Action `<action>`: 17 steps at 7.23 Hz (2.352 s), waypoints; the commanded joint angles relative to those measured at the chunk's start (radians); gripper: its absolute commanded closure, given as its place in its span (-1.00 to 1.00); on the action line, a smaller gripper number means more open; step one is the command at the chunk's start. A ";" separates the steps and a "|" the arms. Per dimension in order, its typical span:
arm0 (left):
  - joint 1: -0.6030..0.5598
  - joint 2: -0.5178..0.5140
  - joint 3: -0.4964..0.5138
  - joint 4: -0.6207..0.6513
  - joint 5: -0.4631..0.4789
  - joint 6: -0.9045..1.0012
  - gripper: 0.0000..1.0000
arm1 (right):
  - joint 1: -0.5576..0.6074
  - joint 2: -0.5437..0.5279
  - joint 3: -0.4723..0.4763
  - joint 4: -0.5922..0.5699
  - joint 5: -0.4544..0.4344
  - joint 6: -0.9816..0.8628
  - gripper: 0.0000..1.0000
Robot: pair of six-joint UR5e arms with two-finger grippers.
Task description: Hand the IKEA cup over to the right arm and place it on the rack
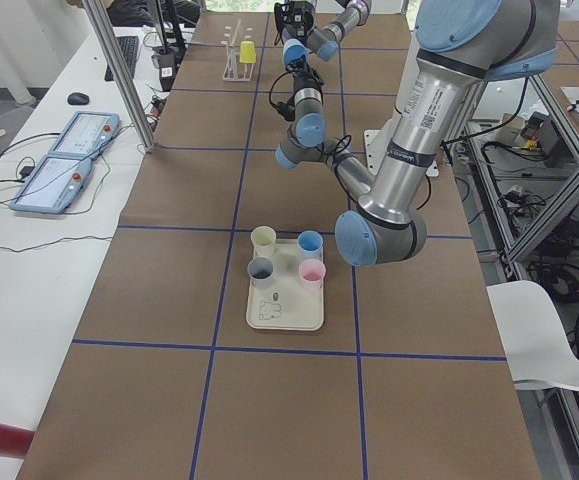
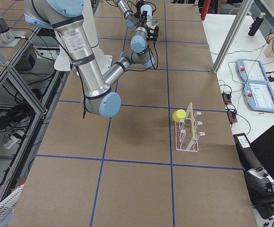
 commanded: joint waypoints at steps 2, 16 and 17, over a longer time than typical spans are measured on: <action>0.043 -0.002 -0.017 -0.038 0.047 -0.010 1.00 | -0.036 0.025 -0.007 0.000 -0.050 -0.005 -0.98; -0.071 0.159 -0.047 -0.023 0.034 0.198 -1.00 | 0.018 -0.027 0.004 0.074 -0.090 -0.034 0.64; -0.166 0.177 -0.035 0.048 -0.108 0.290 -1.00 | 0.066 -0.096 0.004 0.069 -0.087 -0.040 0.63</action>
